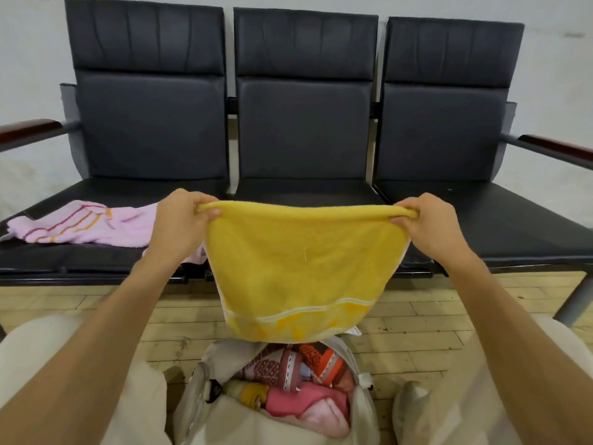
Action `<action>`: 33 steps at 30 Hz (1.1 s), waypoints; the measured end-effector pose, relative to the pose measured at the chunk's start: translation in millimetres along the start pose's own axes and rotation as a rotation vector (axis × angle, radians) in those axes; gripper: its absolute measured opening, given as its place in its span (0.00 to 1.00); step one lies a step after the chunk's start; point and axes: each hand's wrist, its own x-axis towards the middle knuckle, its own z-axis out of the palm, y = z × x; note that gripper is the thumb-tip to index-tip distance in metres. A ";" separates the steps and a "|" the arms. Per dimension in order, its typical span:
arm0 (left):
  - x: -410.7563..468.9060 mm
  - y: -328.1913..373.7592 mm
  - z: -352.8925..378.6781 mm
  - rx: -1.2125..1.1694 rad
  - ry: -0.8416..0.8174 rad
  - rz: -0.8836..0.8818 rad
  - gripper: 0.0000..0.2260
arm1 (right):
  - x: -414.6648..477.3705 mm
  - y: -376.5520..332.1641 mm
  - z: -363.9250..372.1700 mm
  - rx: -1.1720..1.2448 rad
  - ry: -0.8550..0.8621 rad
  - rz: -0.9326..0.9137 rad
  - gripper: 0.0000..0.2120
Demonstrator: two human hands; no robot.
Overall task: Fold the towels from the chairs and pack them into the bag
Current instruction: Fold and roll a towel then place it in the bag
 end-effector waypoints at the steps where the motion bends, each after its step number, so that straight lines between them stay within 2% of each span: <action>1: 0.7 -0.9 3.1 0.022 0.013 0.010 0.11 | 0.3 1.8 3.0 -0.022 0.030 -0.005 0.09; 3: 1.4 -0.6 7.3 0.014 0.046 0.027 0.09 | -0.5 2.2 6.5 0.011 0.073 -0.005 0.09; 5: 0.6 3.6 8.2 -0.021 0.063 0.032 0.06 | -3.1 -0.3 6.9 0.128 0.037 0.009 0.09; 11: -2.7 8.5 12.2 -0.214 -0.150 -0.108 0.11 | -14.4 9.0 9.0 0.389 -0.360 0.096 0.14; 13: -5.5 13.7 12.1 -0.380 -0.239 -0.173 0.11 | -22.2 13.7 4.6 0.474 -0.515 0.116 0.13; 15: -7.1 21.4 10.2 -0.614 -0.322 -0.250 0.10 | -25.6 18.5 -1.6 0.554 -0.559 0.141 0.13; 18: -6.4 25.1 5.6 -0.795 -0.347 -0.322 0.09 | -21.7 23.7 -12.6 0.669 -0.410 0.153 0.10; 19: -4.4 23.6 6.4 -0.749 -0.307 -0.294 0.09 | -19.7 25.1 -15.1 0.646 -0.331 0.150 0.09; 21: 0.2 17.1 10.6 -0.453 -0.183 -0.143 0.09 | -15.5 26.4 -17.0 0.406 -0.200 0.088 0.07; 22: 1.0 14.7 13.2 -0.294 -0.125 -0.076 0.08 | -13.5 27.1 -15.6 0.257 -0.170 0.045 0.08; 24: 1.0 11.0 18.5 -0.149 -0.058 -0.007 0.08 | -10.3 28.2 -11.1 0.093 -0.150 0.006 0.10; 30: 3.8 1.9 16.0 -0.052 -0.005 -0.010 0.09 | -8.6 24.5 -7.8 0.115 0.035 -0.021 0.09; 33: 5.2 -6.0 12.3 0.021 0.046 0.106 0.10 | -9.5 24.4 -4.8 0.151 0.082 -0.003 0.10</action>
